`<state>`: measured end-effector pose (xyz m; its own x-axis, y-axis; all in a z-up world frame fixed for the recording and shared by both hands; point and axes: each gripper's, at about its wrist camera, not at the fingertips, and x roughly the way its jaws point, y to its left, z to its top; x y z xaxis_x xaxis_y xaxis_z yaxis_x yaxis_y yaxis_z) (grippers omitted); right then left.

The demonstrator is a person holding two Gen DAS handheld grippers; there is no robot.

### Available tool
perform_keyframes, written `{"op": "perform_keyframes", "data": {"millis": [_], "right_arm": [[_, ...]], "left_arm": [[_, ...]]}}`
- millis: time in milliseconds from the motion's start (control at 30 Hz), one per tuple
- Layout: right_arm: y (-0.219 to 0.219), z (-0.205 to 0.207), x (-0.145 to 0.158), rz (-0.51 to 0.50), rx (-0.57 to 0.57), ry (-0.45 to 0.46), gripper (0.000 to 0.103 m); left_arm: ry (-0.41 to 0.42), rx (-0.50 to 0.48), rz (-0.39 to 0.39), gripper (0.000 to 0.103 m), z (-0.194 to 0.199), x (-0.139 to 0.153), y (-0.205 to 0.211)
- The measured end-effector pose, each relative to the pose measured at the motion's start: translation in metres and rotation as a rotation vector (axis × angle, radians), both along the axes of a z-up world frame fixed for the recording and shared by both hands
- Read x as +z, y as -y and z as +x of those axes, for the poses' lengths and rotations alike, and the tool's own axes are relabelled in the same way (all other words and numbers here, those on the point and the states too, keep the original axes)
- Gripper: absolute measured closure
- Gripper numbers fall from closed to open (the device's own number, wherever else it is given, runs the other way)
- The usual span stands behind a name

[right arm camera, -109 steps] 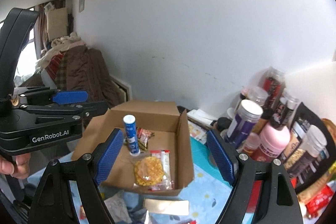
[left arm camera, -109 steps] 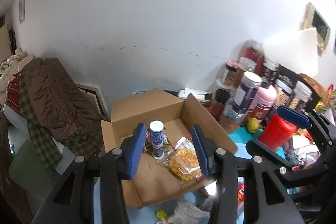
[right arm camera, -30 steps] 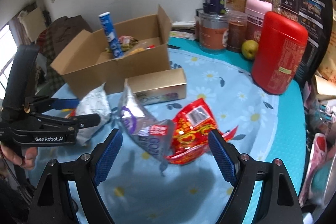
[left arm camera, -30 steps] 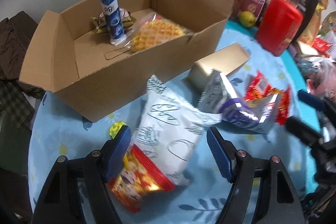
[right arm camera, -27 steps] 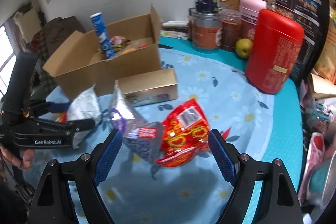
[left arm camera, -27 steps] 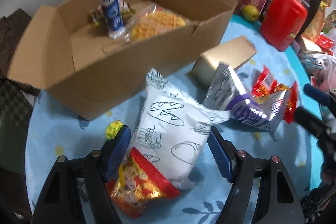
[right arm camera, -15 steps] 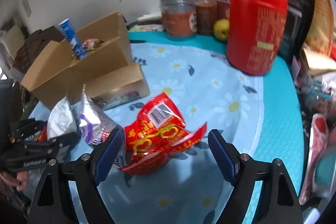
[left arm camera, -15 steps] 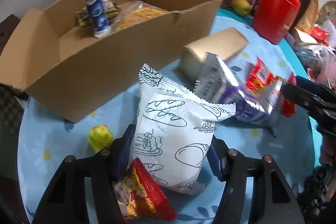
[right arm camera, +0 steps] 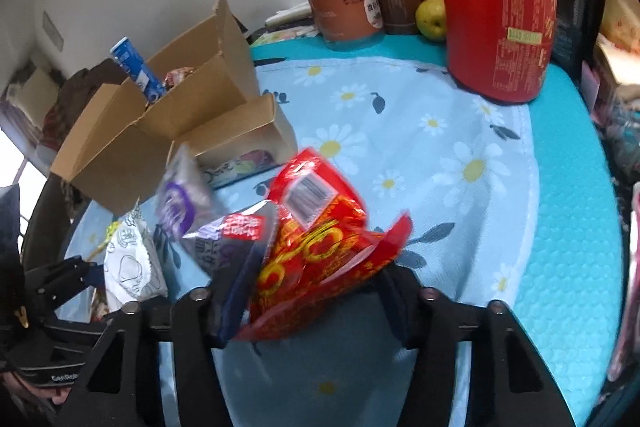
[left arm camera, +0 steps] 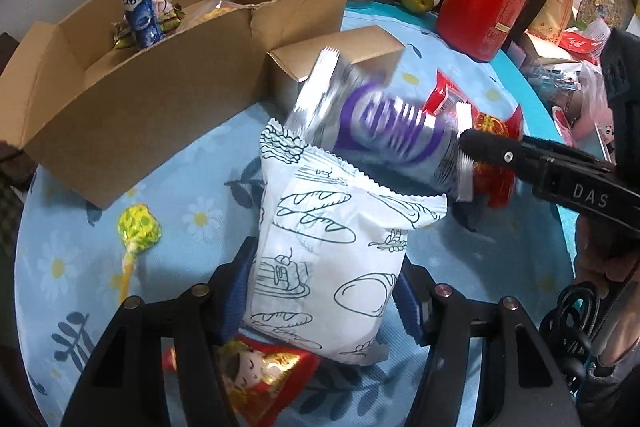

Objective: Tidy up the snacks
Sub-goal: 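Grasp the white bread-print bag with the left tool while the right tool grasps the red egg packet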

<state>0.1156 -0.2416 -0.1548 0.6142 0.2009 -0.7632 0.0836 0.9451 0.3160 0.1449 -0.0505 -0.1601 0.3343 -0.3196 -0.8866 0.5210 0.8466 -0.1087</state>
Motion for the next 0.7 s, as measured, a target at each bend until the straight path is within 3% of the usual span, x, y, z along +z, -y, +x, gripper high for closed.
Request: {"op": "perform_keyframes", "data": {"millis": [167, 300, 700], "right_arm": [[-0.002, -0.017, 0.012, -0.027, 0.018, 0.014, 0.062], [0.002, -0.033, 0.015, 0.010, 0.020, 0.000, 0.070], [0.007, -0.087, 0.013, 0.083, 0.013, -0.078, 0.070]], "left_arm": [[-0.016, -0.025, -0.016, 0.041, -0.014, 0.000, 0.003], [-0.028, -0.048, -0.031, 0.041, -0.029, 0.003, 0.005], [-0.067, -0.073, -0.079, 0.041, -0.060, 0.008, 0.003]]}}
